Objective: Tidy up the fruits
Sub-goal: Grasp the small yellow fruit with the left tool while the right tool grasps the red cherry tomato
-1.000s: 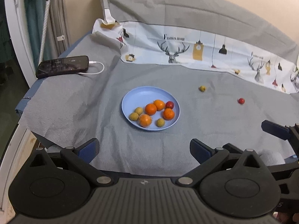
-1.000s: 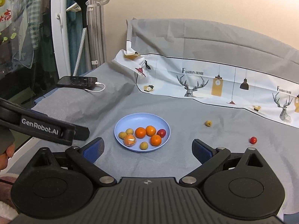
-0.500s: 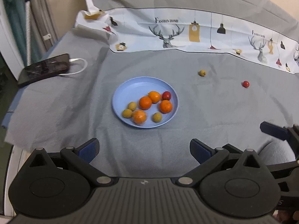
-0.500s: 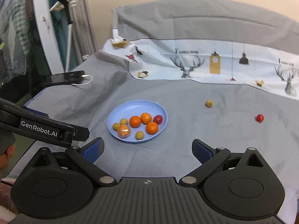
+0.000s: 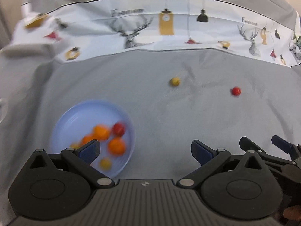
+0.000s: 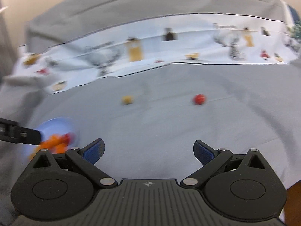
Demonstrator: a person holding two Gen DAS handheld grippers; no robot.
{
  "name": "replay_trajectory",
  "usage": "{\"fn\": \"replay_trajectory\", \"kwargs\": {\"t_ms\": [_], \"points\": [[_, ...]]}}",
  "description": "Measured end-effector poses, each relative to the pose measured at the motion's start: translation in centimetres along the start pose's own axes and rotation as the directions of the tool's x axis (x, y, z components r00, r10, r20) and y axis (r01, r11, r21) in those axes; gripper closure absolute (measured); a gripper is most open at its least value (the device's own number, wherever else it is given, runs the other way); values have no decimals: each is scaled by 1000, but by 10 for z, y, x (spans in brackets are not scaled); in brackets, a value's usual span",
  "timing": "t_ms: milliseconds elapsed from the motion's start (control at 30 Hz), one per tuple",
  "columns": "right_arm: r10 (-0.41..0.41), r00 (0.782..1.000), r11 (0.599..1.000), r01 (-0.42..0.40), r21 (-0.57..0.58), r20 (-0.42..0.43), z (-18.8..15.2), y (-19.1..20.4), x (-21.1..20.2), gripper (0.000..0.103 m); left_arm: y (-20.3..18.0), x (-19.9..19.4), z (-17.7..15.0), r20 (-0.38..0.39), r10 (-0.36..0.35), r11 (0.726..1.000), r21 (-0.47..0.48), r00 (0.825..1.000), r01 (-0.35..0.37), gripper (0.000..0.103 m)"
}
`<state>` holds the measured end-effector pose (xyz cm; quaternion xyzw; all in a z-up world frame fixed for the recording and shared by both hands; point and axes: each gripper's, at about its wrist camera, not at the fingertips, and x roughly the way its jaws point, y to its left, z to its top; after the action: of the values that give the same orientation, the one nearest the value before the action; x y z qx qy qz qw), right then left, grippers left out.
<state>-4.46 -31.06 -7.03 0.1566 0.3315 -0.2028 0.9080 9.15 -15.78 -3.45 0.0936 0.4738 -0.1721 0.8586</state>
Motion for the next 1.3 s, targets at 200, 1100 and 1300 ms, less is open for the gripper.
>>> {"fn": "replay_trajectory", "kwargs": {"t_ms": [200, 1100, 1300], "points": [[-165, 986, 985, 165, 59, 5, 29, -52, 91, 3, -35, 98, 68, 30, 7, 1000, 16, 1000, -7, 0], [-227, 969, 973, 229, -12, 92, 46, -88, 230, 72, -73, 224, 112, -10, -49, 984, 171, 999, 50, 75], [-277, 955, 960, 271, 63, 104, 49, -102, 213, 73, -68, 161, 100, -8, -101, 985, 142, 995, 101, 75]]}}
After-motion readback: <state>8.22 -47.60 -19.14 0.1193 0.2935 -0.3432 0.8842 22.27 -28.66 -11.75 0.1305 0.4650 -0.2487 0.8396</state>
